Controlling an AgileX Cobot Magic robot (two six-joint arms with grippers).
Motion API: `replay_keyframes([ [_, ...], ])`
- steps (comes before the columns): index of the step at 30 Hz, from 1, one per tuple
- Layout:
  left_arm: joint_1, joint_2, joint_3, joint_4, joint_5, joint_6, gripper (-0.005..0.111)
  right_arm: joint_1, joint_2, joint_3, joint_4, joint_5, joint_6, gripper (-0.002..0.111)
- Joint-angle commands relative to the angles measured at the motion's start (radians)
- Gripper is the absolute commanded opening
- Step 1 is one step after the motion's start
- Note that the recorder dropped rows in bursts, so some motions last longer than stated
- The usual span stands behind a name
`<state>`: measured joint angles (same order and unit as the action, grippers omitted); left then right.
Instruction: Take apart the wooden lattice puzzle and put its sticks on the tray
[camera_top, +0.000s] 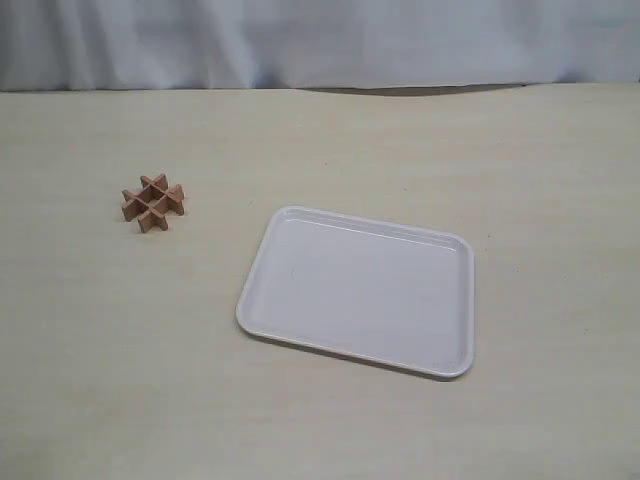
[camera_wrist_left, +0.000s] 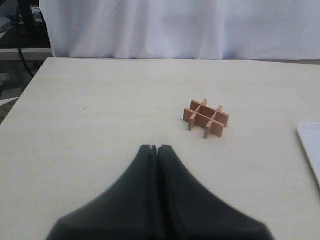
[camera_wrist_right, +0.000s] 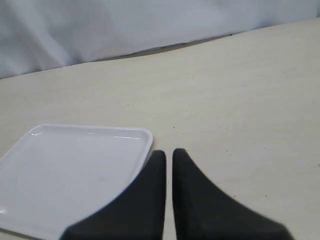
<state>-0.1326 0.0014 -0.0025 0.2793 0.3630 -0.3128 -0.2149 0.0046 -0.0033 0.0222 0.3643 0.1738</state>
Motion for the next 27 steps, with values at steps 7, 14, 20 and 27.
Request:
replay_keyframes([
  [7, -0.008, -0.001, 0.002, -0.003, -0.002, -0.003, 0.0, -0.003, -0.005, 0.003, -0.008, 0.0, -0.005, 0.004],
  [14, -0.008, -0.001, 0.002, -0.003, -0.002, -0.003, 0.0, -0.003, -0.005, 0.003, -0.008, 0.0, -0.005, 0.004],
  [20, -0.008, -0.001, 0.002, -0.003, -0.002, -0.003, 0.0, -0.003, -0.005, 0.003, -0.008, 0.0, -0.005, 0.004],
  [27, -0.008, -0.001, 0.002, 0.04, -0.002, -0.003, 0.0, -0.003, -0.005, 0.003, -0.008, 0.0, -0.005, 0.004],
])
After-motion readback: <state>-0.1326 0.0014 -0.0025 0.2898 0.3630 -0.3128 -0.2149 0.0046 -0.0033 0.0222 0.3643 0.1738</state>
